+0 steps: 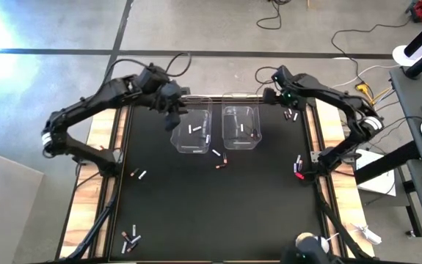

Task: Sort batteries
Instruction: Put the white battery into the left transparent bin

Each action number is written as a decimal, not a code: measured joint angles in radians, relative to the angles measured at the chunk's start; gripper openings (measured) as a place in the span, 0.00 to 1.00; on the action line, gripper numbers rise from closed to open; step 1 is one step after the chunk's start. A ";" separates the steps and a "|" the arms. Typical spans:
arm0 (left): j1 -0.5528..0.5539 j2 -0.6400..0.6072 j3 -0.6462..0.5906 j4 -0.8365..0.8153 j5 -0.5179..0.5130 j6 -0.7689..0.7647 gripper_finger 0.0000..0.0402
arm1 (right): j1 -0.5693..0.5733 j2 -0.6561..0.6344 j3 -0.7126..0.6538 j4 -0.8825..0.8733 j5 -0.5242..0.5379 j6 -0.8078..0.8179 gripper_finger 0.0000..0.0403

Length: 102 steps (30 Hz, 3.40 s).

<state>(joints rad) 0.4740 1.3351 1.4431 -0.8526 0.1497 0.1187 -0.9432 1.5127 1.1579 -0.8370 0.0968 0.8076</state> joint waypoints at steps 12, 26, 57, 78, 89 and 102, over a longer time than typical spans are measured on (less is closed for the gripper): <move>0.000 -0.117 -0.192 0.147 0.000 -0.027 0.25 | -0.053 0.237 0.371 -0.360 -0.099 -0.269 0.62; 0.000 -0.105 -0.279 0.174 0.000 -0.049 0.25 | 0.208 0.046 0.237 -0.284 0.065 -0.240 0.61; -0.010 -0.095 -0.287 0.181 0.063 -0.017 0.25 | 0.774 -0.384 -0.329 -0.395 -0.244 0.437 0.59; -0.066 -0.093 -0.288 0.238 0.061 -0.076 0.25 | 0.733 -0.189 -0.471 -0.276 -0.250 0.218 0.43; -0.082 -0.093 -0.288 0.228 0.062 -0.107 0.25 | 0.728 -0.084 -0.470 -0.278 -0.258 0.096 0.41; -0.083 -0.093 -0.288 0.228 0.061 -0.106 0.25 | 0.726 -0.077 -0.523 -0.189 -0.303 0.070 0.36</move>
<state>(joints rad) 0.3912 1.2419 1.1549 -0.6250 0.2108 0.0127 -0.2169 1.4357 0.6346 -1.0257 -0.2061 0.8780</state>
